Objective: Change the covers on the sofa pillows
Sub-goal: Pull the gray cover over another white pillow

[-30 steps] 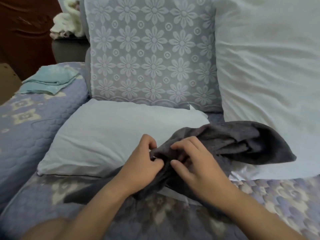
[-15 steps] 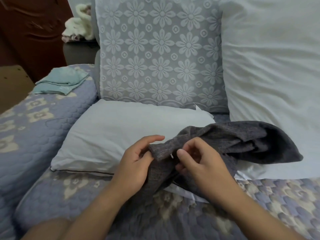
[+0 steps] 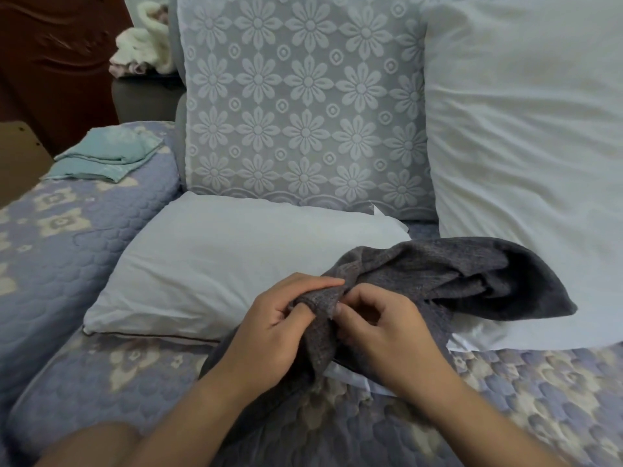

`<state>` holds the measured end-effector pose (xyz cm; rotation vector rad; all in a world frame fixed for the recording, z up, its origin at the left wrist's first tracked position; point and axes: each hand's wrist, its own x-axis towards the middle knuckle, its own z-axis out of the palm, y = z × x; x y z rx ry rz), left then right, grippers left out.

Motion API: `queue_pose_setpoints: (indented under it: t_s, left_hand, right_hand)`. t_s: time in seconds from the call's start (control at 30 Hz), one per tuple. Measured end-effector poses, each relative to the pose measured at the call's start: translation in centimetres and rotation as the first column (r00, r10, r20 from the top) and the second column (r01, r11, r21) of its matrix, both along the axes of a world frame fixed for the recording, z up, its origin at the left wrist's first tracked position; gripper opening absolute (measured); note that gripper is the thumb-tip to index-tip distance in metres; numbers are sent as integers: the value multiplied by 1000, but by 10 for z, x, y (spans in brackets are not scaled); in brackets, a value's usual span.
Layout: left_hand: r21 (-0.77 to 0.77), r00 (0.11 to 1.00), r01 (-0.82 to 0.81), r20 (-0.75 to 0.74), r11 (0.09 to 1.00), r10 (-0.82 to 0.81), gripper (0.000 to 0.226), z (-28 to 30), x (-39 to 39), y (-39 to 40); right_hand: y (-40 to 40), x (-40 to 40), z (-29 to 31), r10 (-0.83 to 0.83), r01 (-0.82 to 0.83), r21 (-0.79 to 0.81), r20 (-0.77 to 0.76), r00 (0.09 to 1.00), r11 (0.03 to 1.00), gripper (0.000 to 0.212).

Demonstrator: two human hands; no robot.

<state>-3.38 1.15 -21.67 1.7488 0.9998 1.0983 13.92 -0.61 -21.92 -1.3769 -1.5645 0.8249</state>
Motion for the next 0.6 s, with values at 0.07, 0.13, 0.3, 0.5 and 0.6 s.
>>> queue_pose_setpoints:
  t_s: [0.07, 0.13, 0.3, 0.5, 0.6]
  left_hand:
    - [6, 1000, 10, -16, 1000, -10, 40, 0, -1, 1]
    - [2, 999, -2, -43, 1000, 3, 39, 1, -1, 3]
    - [318, 949, -83, -264, 944, 172, 37, -2, -6, 6]
    - [724, 853, 71, -401, 686, 334, 13, -3, -1, 5]
    - [728, 890, 42, -339, 685, 305, 5, -5, -5, 7]
  right_hand:
    - [0, 1, 1, -23, 22, 58, 18, 1000, 998, 20]
    - [0, 2, 3, -10, 7, 105, 31, 999, 994, 19]
    - [1, 5, 5, -61, 54, 179, 32, 998, 982, 18]
    - [-3, 4, 7, -27, -58, 350, 233, 972, 935, 20]
    - [-2, 7, 10, -27, -70, 348, 268, 963, 935, 22]
